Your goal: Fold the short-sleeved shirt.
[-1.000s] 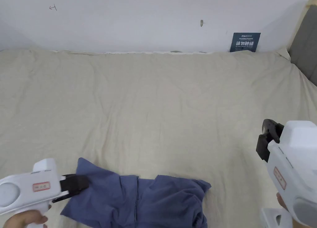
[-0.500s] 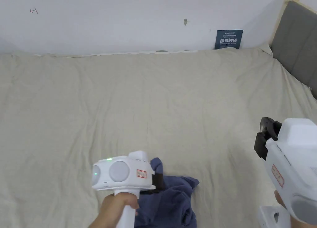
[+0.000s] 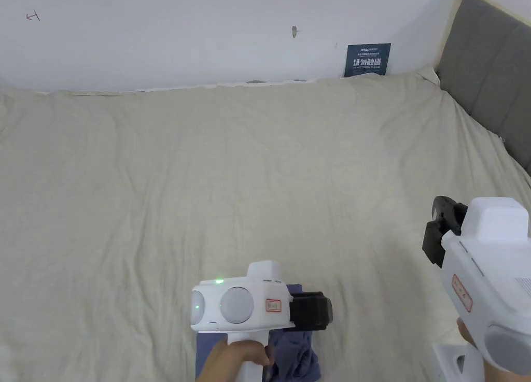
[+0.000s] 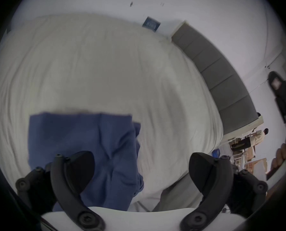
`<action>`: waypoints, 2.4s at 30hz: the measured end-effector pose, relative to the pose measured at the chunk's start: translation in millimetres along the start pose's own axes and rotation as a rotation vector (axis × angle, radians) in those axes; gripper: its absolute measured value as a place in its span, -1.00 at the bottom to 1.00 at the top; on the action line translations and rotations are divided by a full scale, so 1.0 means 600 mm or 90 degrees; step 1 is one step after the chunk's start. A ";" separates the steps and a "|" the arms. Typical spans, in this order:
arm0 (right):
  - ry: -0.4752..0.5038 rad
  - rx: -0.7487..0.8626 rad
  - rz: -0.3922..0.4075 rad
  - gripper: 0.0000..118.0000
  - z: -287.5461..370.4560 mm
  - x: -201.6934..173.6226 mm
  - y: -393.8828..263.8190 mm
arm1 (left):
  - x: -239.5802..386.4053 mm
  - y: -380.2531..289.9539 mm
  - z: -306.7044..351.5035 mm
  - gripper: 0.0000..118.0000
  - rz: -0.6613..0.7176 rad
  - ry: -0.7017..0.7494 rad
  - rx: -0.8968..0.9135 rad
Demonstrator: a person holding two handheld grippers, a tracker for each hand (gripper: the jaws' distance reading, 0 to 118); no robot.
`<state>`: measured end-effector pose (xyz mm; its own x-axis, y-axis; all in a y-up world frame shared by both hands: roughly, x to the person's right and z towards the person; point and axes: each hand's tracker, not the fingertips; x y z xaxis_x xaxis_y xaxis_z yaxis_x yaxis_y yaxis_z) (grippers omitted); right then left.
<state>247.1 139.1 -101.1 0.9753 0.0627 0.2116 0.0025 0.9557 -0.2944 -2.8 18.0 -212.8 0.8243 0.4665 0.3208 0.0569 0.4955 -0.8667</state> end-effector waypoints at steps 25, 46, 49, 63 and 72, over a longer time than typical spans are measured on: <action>0.015 0.005 -0.001 -0.97 -0.001 0.001 0.003 | 0.009 -0.113 -0.076 -1.00 -0.189 0.137 0.113; 0.026 0.038 -0.009 -0.97 0.022 -0.012 0.026 | 0.043 -0.019 0.113 -1.00 -0.239 0.141 0.344; 0.041 0.055 -0.010 -0.97 0.032 -0.030 0.038 | 0.037 0.009 0.173 -1.00 -0.254 0.172 0.408; 0.057 0.125 0.018 -0.97 0.069 -0.093 0.051 | -0.076 0.029 0.319 -1.00 -0.237 0.324 0.572; 0.074 0.116 0.024 -0.97 0.062 -0.112 0.042 | -0.113 0.025 0.344 -1.00 -0.199 0.343 0.582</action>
<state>173.2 169.7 -88.4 0.9928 0.0763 0.0921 -0.0645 0.9900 -0.1252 -174.0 144.9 -168.5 0.9962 -0.0439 0.0756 0.0511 0.9941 -0.0954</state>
